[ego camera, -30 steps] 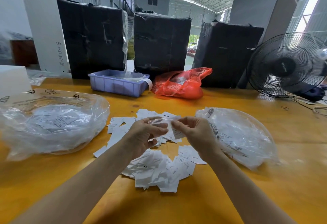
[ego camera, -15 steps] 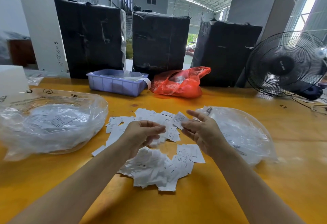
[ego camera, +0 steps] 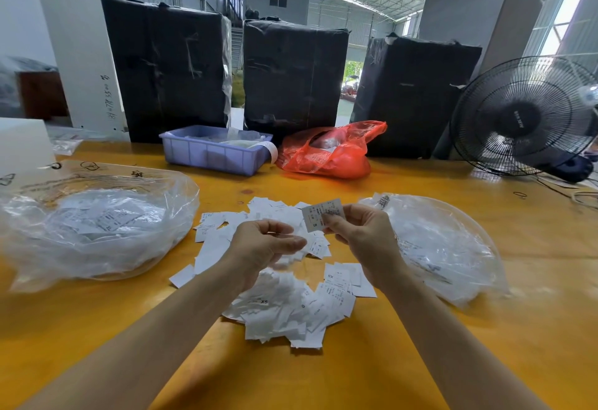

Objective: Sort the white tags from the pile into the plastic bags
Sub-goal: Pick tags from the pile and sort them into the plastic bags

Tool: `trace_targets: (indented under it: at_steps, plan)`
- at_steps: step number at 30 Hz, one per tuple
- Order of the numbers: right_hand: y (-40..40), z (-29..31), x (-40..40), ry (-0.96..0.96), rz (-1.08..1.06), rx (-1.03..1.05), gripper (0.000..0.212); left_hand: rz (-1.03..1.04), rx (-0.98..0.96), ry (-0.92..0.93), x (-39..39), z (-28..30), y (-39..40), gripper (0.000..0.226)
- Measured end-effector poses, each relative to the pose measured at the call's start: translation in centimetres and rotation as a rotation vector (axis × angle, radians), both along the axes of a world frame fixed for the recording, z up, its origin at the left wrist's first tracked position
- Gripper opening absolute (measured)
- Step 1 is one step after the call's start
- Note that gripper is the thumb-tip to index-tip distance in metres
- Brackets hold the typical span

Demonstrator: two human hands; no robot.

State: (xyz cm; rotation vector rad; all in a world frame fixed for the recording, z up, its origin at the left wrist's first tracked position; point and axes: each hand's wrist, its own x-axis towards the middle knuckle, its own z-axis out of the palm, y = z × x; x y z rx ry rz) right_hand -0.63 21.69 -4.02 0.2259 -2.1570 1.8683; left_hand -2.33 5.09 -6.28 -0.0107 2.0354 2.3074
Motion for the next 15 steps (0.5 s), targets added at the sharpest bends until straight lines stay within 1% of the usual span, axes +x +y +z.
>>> trace_targets:
  at_steps: [4, 9, 13, 15]
  plan:
    - [-0.03, 0.09, 0.16, 0.020, 0.009, 0.004, 0.011, -0.012, 0.006, 0.000, 0.00, -0.04, 0.00, 0.029]
    - [-0.07, -0.04, 0.05, 0.021, 0.023, 0.039, 0.014, -0.019, 0.006, 0.004, 0.05, 0.06, 0.13, 0.025]
    - [-0.07, -0.33, 0.10, -0.015, 0.063, 0.118, 0.010, -0.027, 0.027, -0.008, 0.03, 0.11, 0.01, 0.027]
    - [-0.20, -0.46, 0.05, -0.019, 0.066, 0.113, 0.009, -0.023, 0.042, -0.012, -0.05, 0.08, -0.07, 0.028]
